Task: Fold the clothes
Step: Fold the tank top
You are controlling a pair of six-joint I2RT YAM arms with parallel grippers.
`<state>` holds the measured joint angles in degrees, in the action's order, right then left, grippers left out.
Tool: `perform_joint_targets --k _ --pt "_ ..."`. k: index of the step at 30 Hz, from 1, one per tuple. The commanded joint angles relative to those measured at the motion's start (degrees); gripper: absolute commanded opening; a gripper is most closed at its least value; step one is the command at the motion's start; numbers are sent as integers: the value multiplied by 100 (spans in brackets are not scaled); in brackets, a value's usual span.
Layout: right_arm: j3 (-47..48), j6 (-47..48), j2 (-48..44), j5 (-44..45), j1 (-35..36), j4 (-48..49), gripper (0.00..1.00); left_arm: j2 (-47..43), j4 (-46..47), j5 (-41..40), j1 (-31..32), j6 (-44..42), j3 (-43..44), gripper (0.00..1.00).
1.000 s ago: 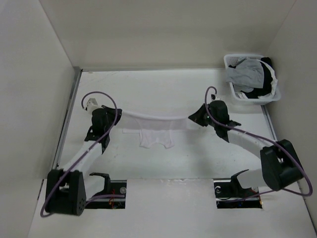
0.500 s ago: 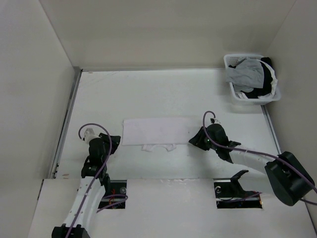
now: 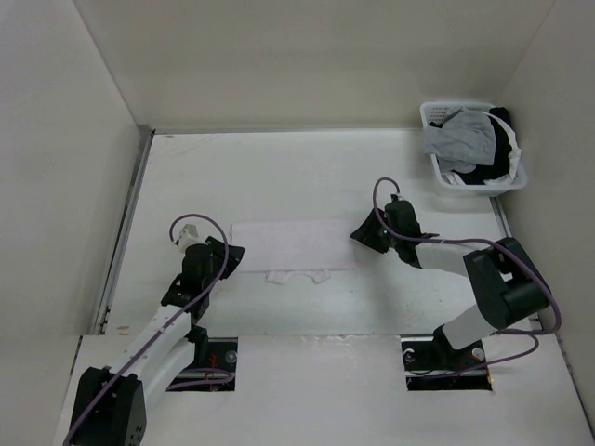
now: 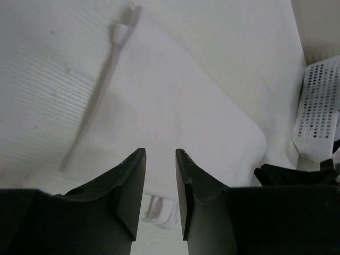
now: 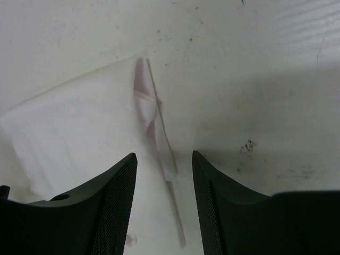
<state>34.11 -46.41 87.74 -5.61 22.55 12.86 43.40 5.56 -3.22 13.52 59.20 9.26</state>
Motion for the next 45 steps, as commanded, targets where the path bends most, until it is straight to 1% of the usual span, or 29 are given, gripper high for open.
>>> perform_joint_targets --k 1,3,5,6,8,9,11,12,14,16,20,22,24,26,28,35,40,42,44,45 --pt "149 54 216 -441 -97 155 51 133 893 -354 321 -49 340 27" --pt "289 71 505 -703 -97 155 51 195 955 -451 436 -119 410 27" --pt "421 27 830 -1125 -71 225 48 257 1025 -495 524 -207 498 27" --pt "439 -25 936 -1214 -71 312 44 283 1061 -495 533 -224 524 27" --pt "317 -227 955 -1171 -71 541 33 327 1105 -495 533 -233 586 27" --pt "203 -332 868 -1084 -97 690 26 345 1131 -495 533 -242 612 27" --pt "-61 -473 562 -803 -158 893 18 415 1192 -451 577 -251 674 27" --pt "-219 -526 307 -680 -193 946 15 450 1219 -451 638 -251 709 27" --pt "-518 -535 -342 -469 -229 868 13 538 1272 -486 840 -251 770 27" --pt "-738 -466 -1098 -205 -229 439 12 643 1368 -530 1059 -242 823 27" --pt "-669 -71 -2513 497 -150 -1036 11 828 1588 -618 1412 -163 841 27" --pt "-398 97 -2919 692 34 -1644 12 898 1658 -653 1552 -128 832 27" --pt "-3 194 -3009 815 271 -2119 12 916 1694 -662 1640 -102 832 27" --pt "463 229 -2826 938 604 -2436 12 873 1694 -645 1676 -84 815 27" --pt "920 194 -2457 1192 947 -2595 12 776 1659 -618 1685 -67 780 27" --pt "2870 -297 -428 1632 1923 -3061 9 363 1352 -364 1579 -49 779 28" --pt "4400 -851 1049 1782 2521 -3456 7 -111 1105 -21 1255 -49 762 28" --pt "4892 -1053 1497 1826 2688 -3597 8 -322 1000 102 1071 -31 744 28" --pt "5315 -1334 1964 1853 2786 -3712 12 -524 894 251 859 -22 727 29" --pt "5491 -1648 2349 1940 2925 -3616 31 -699 790 513 563 -14 666 29"
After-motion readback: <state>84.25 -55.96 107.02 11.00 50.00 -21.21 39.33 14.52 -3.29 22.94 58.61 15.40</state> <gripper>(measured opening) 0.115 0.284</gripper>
